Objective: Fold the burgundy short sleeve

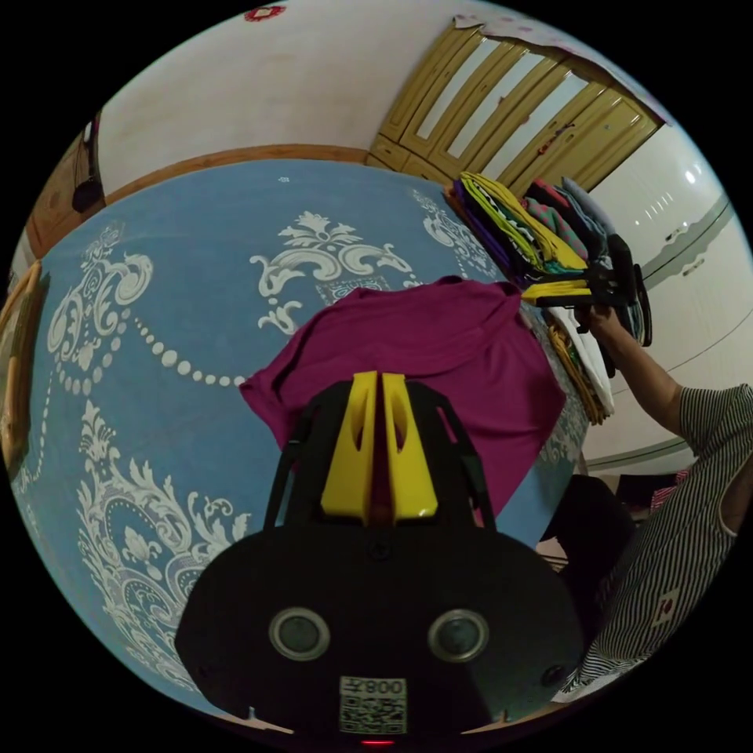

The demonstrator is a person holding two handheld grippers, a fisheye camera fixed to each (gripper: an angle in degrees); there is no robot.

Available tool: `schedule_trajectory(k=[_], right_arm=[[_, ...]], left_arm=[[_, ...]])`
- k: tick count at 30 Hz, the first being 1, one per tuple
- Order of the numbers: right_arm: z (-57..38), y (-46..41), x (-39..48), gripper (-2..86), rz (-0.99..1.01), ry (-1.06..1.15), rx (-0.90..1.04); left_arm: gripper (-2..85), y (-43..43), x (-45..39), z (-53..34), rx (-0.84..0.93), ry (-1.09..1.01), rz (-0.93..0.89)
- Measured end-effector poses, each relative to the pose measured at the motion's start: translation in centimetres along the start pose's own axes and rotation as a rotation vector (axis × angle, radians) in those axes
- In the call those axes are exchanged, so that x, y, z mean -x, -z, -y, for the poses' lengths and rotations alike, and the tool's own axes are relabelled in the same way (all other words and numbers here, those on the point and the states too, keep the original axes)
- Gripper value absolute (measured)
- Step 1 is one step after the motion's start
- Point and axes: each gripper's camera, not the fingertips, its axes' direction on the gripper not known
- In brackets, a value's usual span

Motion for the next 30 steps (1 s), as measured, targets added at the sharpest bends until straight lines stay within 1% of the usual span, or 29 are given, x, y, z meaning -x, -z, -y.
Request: schedule_trajectory(k=[8,12,15,18,20,23,30], right_arm=[[0.7,2.0,-1.7,0.0,0.059,-0.065,-0.024],[0.7,3.1,-2.5,0.1,0.082,-0.087,-0.037],[0.6,3.7,-2.9,0.2,0.086,-0.094,-0.027],[0.3,4.3,-3.2,0.2,0.096,-0.098,-0.025],[-0.1,4.7,-3.4,0.2,0.101,-0.101,-0.026],[-0.8,5.5,-3.8,0.2,0.104,-0.109,-0.027],[-2.8,7.8,-5.4,0.2,0.118,-0.139,-0.041]], left_arm=[[1.8,1.2,2.0,0.1,-0.034,0.062,-0.05],[5.1,1.0,1.3,-0.1,-0.003,-0.01,-0.022],[6.7,-0.2,0.4,-0.3,0.061,-0.08,0.021],[4.9,-1.6,0.0,-0.8,0.121,-0.112,0.116],[3.2,-1.9,0.2,-1.1,0.124,-0.107,0.156],[1.8,-1.5,0.6,-1.6,0.096,-0.095,0.148],[0.7,0.3,3.1,-2.4,0.02,-0.038,0.039]])
